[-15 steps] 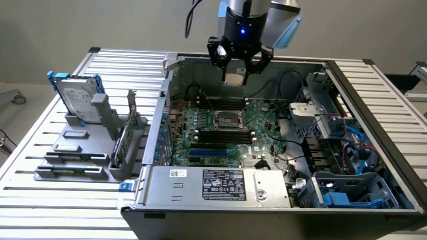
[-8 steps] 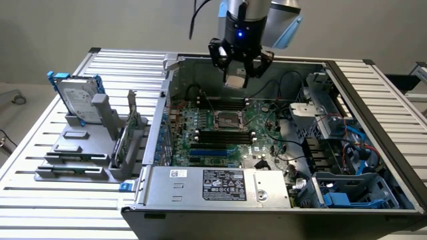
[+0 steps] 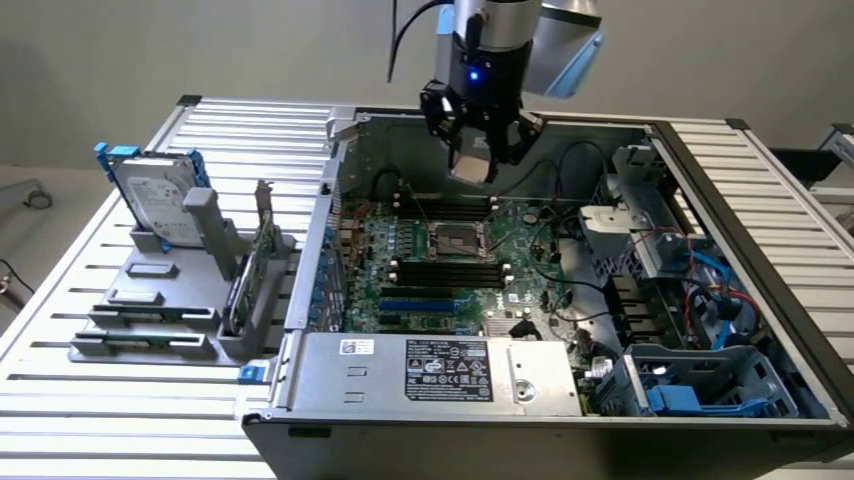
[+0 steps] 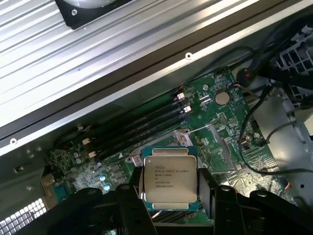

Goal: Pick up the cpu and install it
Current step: 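Place the cpu into insertion slot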

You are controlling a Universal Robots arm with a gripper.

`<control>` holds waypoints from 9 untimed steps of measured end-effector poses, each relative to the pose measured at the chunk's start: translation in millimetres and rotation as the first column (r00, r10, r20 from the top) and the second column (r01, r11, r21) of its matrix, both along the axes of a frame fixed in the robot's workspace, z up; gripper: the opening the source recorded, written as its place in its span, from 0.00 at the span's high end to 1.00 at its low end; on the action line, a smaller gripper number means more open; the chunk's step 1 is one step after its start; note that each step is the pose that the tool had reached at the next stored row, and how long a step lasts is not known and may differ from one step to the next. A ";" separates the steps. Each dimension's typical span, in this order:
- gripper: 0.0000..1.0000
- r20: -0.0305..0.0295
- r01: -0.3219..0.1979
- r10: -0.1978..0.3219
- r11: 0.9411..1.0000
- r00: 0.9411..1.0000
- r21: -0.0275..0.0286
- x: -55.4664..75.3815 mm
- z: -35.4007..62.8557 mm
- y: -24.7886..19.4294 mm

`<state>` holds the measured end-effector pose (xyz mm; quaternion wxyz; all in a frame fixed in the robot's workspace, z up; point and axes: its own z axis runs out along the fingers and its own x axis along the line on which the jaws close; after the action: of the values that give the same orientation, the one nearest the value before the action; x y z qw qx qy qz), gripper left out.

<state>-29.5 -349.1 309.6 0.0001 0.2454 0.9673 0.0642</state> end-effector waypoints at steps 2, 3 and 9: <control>0.45 0.000 0.036 -0.036 0.999 0.999 0.000 0.0 -2.1 0.0; 0.45 0.000 0.054 -0.054 0.999 0.999 0.000 0.0 -3.2 0.0; 0.45 0.000 0.163 -0.163 0.987 0.987 0.000 0.0 -10.2 0.0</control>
<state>-29.6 -349.1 299.4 0.0053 0.3236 0.9440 0.0640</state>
